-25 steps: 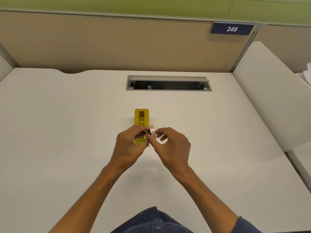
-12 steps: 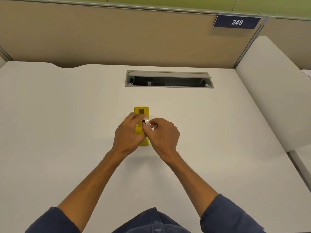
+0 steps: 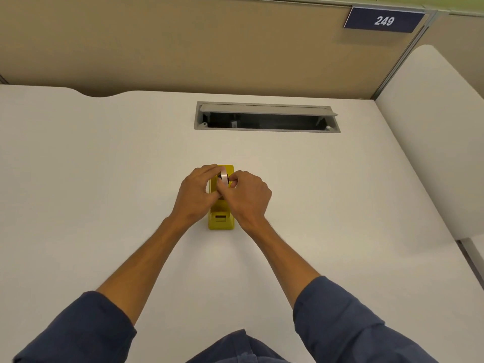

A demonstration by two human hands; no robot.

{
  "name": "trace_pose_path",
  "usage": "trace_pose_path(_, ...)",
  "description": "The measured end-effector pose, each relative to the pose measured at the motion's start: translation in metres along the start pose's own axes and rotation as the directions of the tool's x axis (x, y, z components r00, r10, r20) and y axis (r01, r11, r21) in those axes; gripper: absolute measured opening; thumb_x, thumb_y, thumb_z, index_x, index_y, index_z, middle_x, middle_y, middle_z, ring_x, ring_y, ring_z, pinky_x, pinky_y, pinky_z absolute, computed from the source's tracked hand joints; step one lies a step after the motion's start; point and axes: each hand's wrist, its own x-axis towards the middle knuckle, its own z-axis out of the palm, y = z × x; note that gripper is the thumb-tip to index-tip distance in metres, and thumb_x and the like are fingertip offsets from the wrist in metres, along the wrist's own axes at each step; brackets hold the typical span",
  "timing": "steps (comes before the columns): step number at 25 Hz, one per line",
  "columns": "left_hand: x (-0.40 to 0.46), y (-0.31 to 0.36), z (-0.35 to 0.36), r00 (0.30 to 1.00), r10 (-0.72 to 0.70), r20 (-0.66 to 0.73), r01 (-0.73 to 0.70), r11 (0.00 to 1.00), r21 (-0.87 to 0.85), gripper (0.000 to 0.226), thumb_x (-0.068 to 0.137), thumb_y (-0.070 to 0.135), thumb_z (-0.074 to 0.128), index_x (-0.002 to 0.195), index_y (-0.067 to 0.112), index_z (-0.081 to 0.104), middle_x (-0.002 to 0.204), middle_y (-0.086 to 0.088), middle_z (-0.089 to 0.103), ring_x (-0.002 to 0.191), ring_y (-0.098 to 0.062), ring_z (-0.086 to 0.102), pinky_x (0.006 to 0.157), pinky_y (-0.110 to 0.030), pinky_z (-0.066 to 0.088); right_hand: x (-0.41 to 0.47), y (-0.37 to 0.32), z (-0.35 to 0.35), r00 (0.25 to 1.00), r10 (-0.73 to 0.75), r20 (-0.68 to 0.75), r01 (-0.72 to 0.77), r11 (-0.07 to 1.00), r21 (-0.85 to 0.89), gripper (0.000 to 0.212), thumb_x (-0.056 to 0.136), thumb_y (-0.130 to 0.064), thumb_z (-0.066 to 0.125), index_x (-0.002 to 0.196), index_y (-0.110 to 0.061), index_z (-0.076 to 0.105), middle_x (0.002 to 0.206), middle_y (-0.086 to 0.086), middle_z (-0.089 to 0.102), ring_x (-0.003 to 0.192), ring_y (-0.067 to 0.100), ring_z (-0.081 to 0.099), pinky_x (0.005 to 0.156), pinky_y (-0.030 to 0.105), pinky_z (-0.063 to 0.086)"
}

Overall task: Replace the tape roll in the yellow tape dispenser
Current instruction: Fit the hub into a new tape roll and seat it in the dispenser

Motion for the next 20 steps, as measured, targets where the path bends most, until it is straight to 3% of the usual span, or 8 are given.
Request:
trace_pose_path(6, 0.01, -0.009, -0.002, 1.0, 0.003, 0.029, -0.004, 1.0, 0.018, 0.048, 0.079, 0.011, 0.066, 0.126, 0.017, 0.058, 0.132, -0.004, 0.061, 0.125, -0.021, 0.051, 0.105, -0.043, 0.042, 0.009, -0.004, 0.006, 1.0, -0.007, -0.003, 0.007, 1.0, -0.028, 0.034, 0.086, -0.046, 0.053, 0.072, -0.019, 0.069, 0.065, -0.002, 0.068, 0.06, 0.021, 0.058, 0.053, 0.027, 0.034)
trace_pose_path(12, 0.011, -0.014, -0.004, 0.998, 0.003, 0.068, -0.007, 0.998, 0.065, 0.051, 0.075, 0.007, 0.065, 0.124, 0.021, 0.059, 0.13, -0.001, 0.061, 0.121, -0.019, 0.052, 0.1, -0.032, 0.042, 0.007, -0.004, 0.009, 1.0, -0.014, 0.008, 0.015, 0.999, -0.052, 0.031, 0.083, -0.045, 0.056, 0.072, -0.018, 0.069, 0.065, -0.002, 0.068, 0.055, 0.02, 0.05, 0.051, 0.026, 0.03)
trace_pose_path(20, 0.016, -0.013, -0.002, 0.997, -0.019, 0.076, 0.012, 0.995, 0.097, 0.048, 0.077, 0.01, 0.064, 0.124, 0.021, 0.059, 0.13, -0.001, 0.061, 0.12, -0.021, 0.052, 0.099, -0.039, 0.045, 0.012, -0.008, 0.009, 0.999, 0.003, 0.044, 0.001, 0.995, -0.096, 0.028, 0.082, -0.041, 0.058, 0.071, -0.017, 0.067, 0.065, 0.001, 0.066, 0.057, 0.023, 0.052, 0.051, 0.027, 0.028)
